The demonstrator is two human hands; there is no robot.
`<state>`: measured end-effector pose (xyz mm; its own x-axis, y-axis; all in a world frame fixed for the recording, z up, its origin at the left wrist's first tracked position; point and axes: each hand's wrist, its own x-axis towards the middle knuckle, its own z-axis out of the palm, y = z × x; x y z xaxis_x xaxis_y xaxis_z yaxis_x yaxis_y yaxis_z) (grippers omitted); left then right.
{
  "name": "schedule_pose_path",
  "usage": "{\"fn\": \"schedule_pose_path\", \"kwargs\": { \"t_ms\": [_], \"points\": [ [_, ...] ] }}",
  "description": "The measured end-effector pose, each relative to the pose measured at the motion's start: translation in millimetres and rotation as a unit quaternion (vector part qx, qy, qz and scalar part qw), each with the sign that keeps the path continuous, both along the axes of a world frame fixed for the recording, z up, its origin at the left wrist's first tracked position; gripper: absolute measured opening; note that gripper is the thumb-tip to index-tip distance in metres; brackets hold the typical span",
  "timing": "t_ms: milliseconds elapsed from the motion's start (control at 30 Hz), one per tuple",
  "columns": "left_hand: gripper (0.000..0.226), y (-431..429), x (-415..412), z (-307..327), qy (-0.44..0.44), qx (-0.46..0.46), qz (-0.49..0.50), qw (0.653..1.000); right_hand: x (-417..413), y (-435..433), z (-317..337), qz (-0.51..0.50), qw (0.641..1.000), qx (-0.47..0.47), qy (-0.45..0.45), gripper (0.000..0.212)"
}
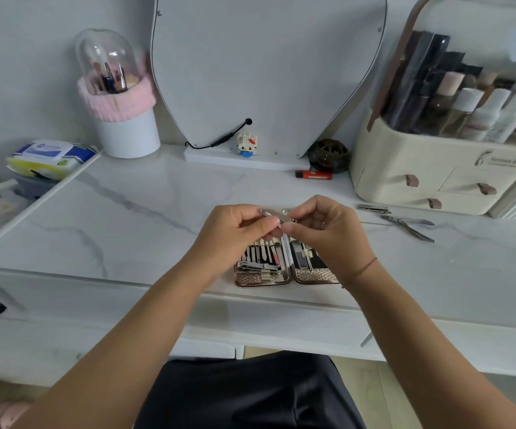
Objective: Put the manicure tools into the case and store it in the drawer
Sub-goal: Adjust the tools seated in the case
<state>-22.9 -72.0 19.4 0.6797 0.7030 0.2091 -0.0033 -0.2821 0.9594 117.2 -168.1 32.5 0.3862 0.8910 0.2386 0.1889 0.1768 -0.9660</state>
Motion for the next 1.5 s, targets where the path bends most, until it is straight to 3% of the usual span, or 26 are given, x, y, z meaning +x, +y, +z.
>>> {"fn": "schedule_pose_path", "kwargs": {
  "t_ms": [167,333,433,600,767,867,1000,1167,1233,1333,1400,1500],
  "points": [
    [0.03,-3,-5,-7,-0.038,-0.075,-0.007,0.996,-1,2,-4,-0.002,0.999,-0.021,-0.039,0.018],
    [0.026,-5,-5,-9,0.012,0.026,0.034,0.999,-3,3,-4,-0.023,0.986,-0.045,-0.16,0.009],
    [0.025,-10,-4,-8,0.025,0.04,0.033,0.998,-3,3,-2,-0.051,0.98,-0.033,-0.192,0.012],
    [0.025,-10,-1,-4,0.003,-0.053,0.069,0.996,-2,-1,2,-0.024,0.997,-0.003,-0.069,0.008],
    [0.024,-12,2,-6,-0.017,-0.111,0.099,0.989,-6,0,-9,-0.12,0.984,0.008,-0.131,0.007],
    [0.023,-15,0,-7,-0.015,-0.106,0.09,0.99,-9,1,-15,-0.124,0.987,-0.004,-0.106,0.005],
    [0.023,-17,-5,-8,-0.016,-0.126,0.068,0.99,-10,-3,-20,-0.144,0.987,0.005,-0.066,0.023],
    [0.022,-12,-13,-5,0.006,-0.173,0.012,0.985,-7,-10,-16,-0.052,0.998,0.025,-0.006,0.008],
    [0.023,-9,-16,-4,0.031,-0.139,-0.003,0.99,-6,-13,-16,-0.041,0.998,0.032,0.02,0.01],
    [0.022,3,-22,-12,0.093,0.052,0.055,0.993,-1,-22,-20,-0.044,0.998,0.005,-0.036,0.012],
    [0.046,16,-29,-20,0.153,0.186,0.075,0.968,2,-30,-23,-0.026,0.99,-0.037,-0.132,0.012],
    [0.07,27,-35,-31,0.21,0.238,0.03,0.948,7,-42,-25,-0.023,0.968,-0.085,-0.236,0.011]
  ]
}}
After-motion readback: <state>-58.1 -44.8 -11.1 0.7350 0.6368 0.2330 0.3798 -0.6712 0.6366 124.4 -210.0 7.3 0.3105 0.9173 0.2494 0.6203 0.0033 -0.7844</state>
